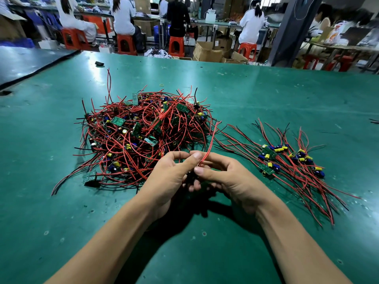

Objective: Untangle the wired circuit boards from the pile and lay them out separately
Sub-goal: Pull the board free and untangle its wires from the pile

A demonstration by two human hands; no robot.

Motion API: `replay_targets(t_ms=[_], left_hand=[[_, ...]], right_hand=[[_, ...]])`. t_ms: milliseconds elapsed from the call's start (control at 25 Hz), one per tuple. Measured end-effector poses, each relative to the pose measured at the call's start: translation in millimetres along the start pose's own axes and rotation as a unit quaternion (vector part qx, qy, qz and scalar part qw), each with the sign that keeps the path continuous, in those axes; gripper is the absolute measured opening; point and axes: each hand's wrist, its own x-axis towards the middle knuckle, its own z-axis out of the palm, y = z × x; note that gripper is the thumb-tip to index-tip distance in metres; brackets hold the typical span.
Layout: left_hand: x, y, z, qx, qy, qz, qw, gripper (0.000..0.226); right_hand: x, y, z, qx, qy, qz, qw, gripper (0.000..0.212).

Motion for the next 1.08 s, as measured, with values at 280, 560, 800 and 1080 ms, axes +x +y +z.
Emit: replay_targets(t_ms=[280, 560, 800, 1080], left_hand=[[-4, 7, -1, -0.019, -0.035, -0.012, 0.999, 0.051], [-4, 8, 2, -0.033, -0.053, -0.044, 0.997, 0.063], [-3, 3, 2, -0.010, -0.046, -0.009, 0.999, 0.040], [1, 6, -8, -0.109, -0.062, -0.047, 0.991, 0.024]], right_hand=[[-2, -5, -2, 0.049, 0.028, -0.018, 0.998, 0.027], [-3, -25, -27, 0.285, 0.249, -0.159, 0.912, 0.015], [-3, -12, 15, -0.059, 0.193, -0.229, 0.952, 0.031], [-9, -18, 20, -0.223, 0.154, -0.226, 0.936, 0.034]])
